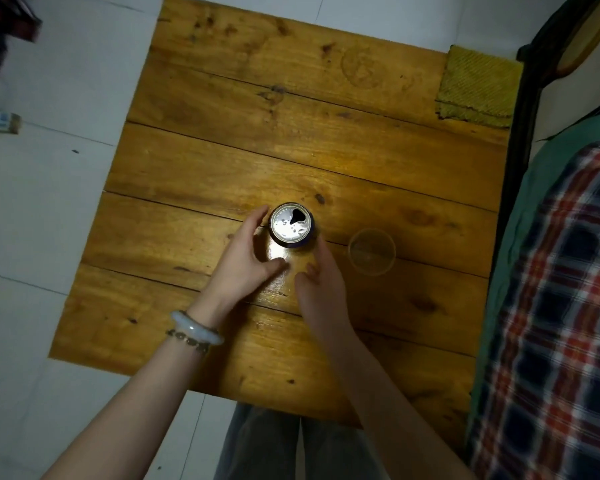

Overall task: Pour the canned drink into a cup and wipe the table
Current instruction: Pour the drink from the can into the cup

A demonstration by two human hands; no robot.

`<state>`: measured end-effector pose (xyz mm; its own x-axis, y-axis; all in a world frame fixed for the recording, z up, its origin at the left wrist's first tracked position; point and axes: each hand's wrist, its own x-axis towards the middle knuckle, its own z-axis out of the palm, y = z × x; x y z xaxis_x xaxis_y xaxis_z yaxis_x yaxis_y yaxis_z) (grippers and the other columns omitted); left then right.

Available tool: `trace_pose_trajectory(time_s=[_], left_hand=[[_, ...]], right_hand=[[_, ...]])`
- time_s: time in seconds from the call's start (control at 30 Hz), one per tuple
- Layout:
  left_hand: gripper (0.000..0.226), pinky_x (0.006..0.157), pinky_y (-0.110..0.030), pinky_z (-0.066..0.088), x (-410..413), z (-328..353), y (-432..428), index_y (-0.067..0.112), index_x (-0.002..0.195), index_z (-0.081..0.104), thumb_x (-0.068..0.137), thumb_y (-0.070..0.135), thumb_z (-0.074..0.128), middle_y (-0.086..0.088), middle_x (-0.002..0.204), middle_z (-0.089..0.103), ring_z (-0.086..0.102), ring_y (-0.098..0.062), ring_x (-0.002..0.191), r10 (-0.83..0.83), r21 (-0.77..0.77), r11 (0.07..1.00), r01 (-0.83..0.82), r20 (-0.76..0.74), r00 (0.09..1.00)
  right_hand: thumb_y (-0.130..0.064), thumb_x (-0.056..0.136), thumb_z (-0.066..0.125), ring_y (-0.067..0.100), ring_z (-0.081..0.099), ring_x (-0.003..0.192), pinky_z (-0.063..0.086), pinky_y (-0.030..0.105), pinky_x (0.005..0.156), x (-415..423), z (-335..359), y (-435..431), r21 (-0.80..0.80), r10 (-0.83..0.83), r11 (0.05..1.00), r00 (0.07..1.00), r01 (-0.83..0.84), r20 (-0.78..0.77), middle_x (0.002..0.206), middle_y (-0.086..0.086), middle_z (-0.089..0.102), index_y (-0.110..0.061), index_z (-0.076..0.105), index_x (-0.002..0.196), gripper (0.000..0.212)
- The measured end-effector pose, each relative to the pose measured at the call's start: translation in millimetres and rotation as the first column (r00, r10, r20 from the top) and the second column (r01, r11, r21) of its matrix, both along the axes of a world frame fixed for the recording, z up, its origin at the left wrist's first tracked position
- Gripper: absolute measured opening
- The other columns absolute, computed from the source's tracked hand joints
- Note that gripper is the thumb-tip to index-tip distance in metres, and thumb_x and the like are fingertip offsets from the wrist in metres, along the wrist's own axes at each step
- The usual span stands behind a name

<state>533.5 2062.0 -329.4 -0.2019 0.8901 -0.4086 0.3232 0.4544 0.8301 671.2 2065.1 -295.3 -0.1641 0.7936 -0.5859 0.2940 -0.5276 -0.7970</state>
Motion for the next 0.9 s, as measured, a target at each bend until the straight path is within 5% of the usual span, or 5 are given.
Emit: trace_pose_trajectory(time_s=[0.13, 0.43, 0.67, 0.8, 0.9], left_hand=[[0.09, 0.112, -0.036, 0.033, 3.9, -0.8, -2.5, 0.017, 0.144, 0.031, 0.068, -0.002, 0.075, 0.005, 0.139, 0.047, 0.04, -0.003, 0.131, -0.041, -0.004, 0.999, 0.042, 0.102, 0.994], [0.082, 0.099, -0.005, 0.032, 8.6, 13.7, -23.5, 0.013, 0.148, 0.023, 0.079, -0.025, 0.046, 0.005, 0.143, 0.037, 0.034, -0.006, 0.133, 0.125, -0.117, 0.989, -0.095, 0.287, 0.95], [0.088, 0.113, -0.033, 0.029, 10.5, 20.3, -38.3, 0.012, 0.147, 0.022, 0.071, -0.03, 0.035, -0.002, 0.147, 0.034, 0.033, -0.019, 0.139, 0.24, -0.19, 0.968, -0.165, 0.504, 0.83], [0.099, 0.114, -0.039, 0.027, 9.4, 20.8, -40.1, 0.012, 0.148, 0.024, 0.053, -0.009, 0.043, -0.004, 0.151, 0.032, 0.033, -0.017, 0.139, 0.276, -0.224, 0.959, -0.174, 0.59, 0.759], [0.098, 0.114, -0.04, 0.028, 7.1, 18.6, -41.5, 0.013, 0.147, 0.027, 0.052, -0.008, 0.043, -0.004, 0.151, 0.034, 0.035, -0.013, 0.137, 0.276, -0.215, 0.96, -0.181, 0.61, 0.743]], right_hand=[[0.014, 0.081, 0.042, 0.003, 0.036, 0.131, 0.033, 0.008, 0.1, -0.6, -9.1, 5.3, 0.002, -0.024, 1.0, 0.997, 0.024, -0.068, 0.144, -0.007, 0.038, -0.016, 0.028, 0.145, 0.072], [0.024, 0.075, 0.035, 0.01, 0.047, 0.122, 0.037, 0.014, 0.101, 5.1, -16.9, 36.4, 0.087, 0.099, 0.992, 0.987, -0.089, -0.125, 0.132, 0.005, 0.051, -0.003, 0.041, 0.136, 0.066], [0.025, 0.076, 0.047, 0.017, 0.045, 0.124, 0.042, 0.011, 0.092, 1.3, -27.8, 59.2, 0.085, 0.219, 0.975, 0.953, -0.206, -0.207, 0.133, 0.008, 0.047, 0.0, 0.038, 0.136, 0.066], [0.012, 0.073, 0.065, 0.02, 0.042, 0.13, 0.037, 0.031, 0.107, 1.2, -37.2, 66.1, 0.19, 0.389, 0.908, 0.919, -0.373, -0.057, 0.138, 0.009, 0.045, -0.005, 0.034, 0.139, 0.075], [-0.004, 0.064, 0.081, 0.007, 0.041, 0.127, 0.033, 0.009, 0.1, -0.9, -43.3, 59.5, 0.25, 0.411, 0.883, 0.912, -0.398, 0.0, 0.135, -0.004, 0.045, -0.014, 0.033, 0.14, 0.09]])
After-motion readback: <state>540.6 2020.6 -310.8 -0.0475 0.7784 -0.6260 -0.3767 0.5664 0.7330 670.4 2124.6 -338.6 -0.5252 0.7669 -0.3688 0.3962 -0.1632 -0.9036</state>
